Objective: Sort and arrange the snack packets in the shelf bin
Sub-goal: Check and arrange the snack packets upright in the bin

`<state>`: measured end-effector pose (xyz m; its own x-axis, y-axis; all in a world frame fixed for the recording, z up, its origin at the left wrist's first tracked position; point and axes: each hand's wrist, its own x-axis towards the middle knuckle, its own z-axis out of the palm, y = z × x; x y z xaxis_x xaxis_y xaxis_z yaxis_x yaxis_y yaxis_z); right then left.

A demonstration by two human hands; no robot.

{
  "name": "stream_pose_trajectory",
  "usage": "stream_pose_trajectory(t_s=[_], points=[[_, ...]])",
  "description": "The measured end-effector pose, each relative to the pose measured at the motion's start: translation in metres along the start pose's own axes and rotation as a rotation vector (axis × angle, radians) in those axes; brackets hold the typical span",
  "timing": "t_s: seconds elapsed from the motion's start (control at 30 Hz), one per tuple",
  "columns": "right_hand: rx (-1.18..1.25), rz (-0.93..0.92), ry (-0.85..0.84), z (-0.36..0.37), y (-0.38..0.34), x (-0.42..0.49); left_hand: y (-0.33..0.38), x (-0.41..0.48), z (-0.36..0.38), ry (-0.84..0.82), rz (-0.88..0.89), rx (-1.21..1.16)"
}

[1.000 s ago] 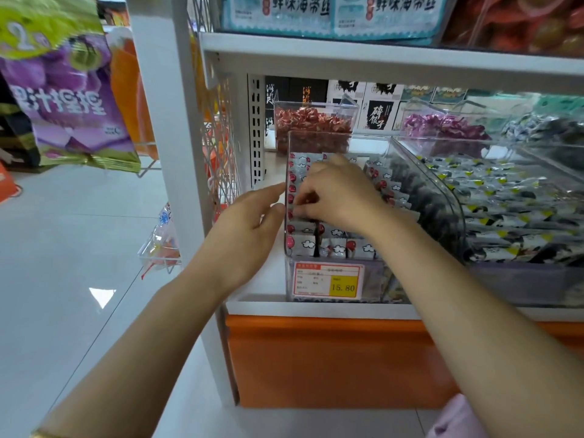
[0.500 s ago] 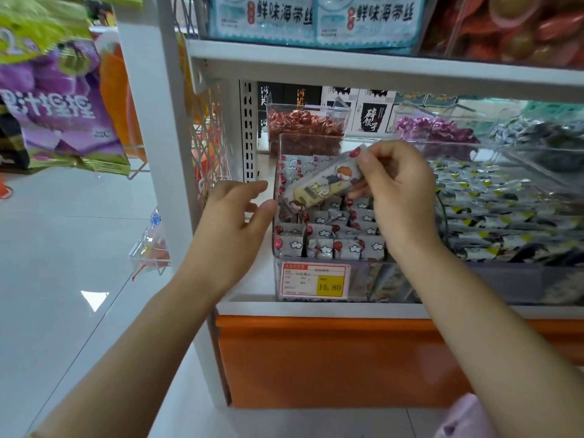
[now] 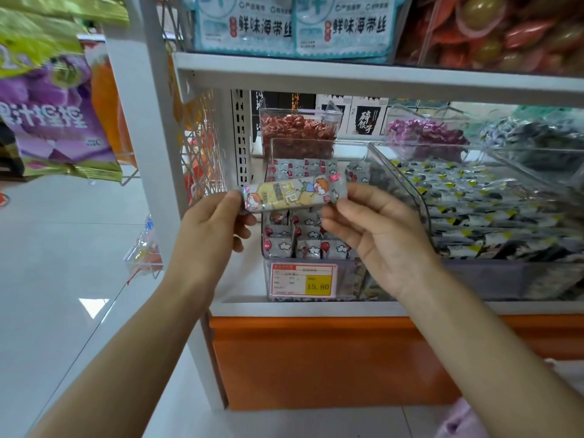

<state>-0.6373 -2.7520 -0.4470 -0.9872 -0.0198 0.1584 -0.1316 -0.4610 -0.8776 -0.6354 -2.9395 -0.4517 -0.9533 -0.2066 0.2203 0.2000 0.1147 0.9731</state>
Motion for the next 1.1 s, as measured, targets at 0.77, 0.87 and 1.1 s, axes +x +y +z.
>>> stream_pose_trajectory(t_s=[0.77,0.87,1.1], points=[[0.164,0.047,0.170,-0.004,-0.008,0.003,0.006,-0.005,-0.004,-0.287,-0.111,-0.333],[0.045,-0.009,0.140,-0.005,-0.007,0.002,0.006,-0.005,-0.003,-0.263,-0.138,-0.340],[-0.154,-0.100,0.072,-0.003,-0.006,0.001,0.005,-0.004,-0.004,-0.220,-0.084,-0.264]])
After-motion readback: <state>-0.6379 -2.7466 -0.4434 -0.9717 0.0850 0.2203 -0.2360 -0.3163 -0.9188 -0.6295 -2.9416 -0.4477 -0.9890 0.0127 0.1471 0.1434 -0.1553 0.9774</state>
